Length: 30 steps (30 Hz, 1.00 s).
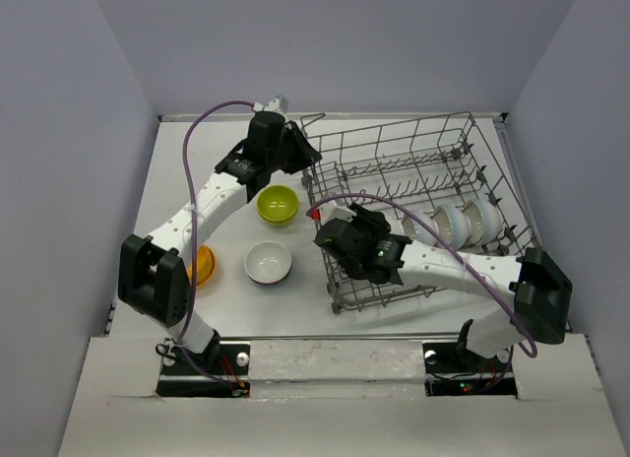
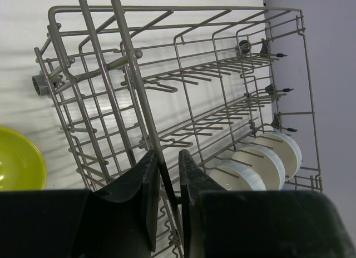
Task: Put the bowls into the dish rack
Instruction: Insert the bowl into the dish rack.
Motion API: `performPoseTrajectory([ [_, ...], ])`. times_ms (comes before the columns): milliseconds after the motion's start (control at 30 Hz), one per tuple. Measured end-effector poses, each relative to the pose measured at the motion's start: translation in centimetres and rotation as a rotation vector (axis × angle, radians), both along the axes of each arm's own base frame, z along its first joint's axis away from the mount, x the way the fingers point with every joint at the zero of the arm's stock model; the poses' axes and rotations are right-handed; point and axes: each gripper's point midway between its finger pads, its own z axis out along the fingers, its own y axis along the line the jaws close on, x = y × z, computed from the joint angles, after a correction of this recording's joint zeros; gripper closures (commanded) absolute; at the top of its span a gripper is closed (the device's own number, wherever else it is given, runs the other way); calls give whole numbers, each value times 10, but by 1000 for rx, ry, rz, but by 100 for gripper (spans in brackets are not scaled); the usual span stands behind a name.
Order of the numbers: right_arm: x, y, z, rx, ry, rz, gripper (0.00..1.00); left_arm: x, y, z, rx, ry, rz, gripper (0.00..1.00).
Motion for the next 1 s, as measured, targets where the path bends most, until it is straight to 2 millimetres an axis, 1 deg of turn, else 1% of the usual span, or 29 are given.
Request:
performPoseTrajectory([
  [233, -2, 4, -5, 69, 13, -9, 58, 0, 0, 0, 0, 0, -1, 100],
  [300, -2, 6, -7, 92, 16, -13, 55, 0, 0, 0, 0, 0, -1, 100],
  [533, -4, 8, -11, 158, 16, -35, 53, -1, 0, 0, 0, 0, -1, 100],
  [700, -4, 10, -12, 207, 13, -53, 47, -1, 0, 0, 0, 1, -1, 100],
  [733, -5, 10, -12, 213, 12, -55, 44, -1, 0, 0, 0, 1, -1, 100],
  [833, -8, 10, -12, 236, 18, -57, 43, -1, 0, 0, 1, 0, -1, 100],
  [1000, -17, 9, -7, 256, 33, -44, 33, -1, 0, 0, 3, -1, -2, 100],
])
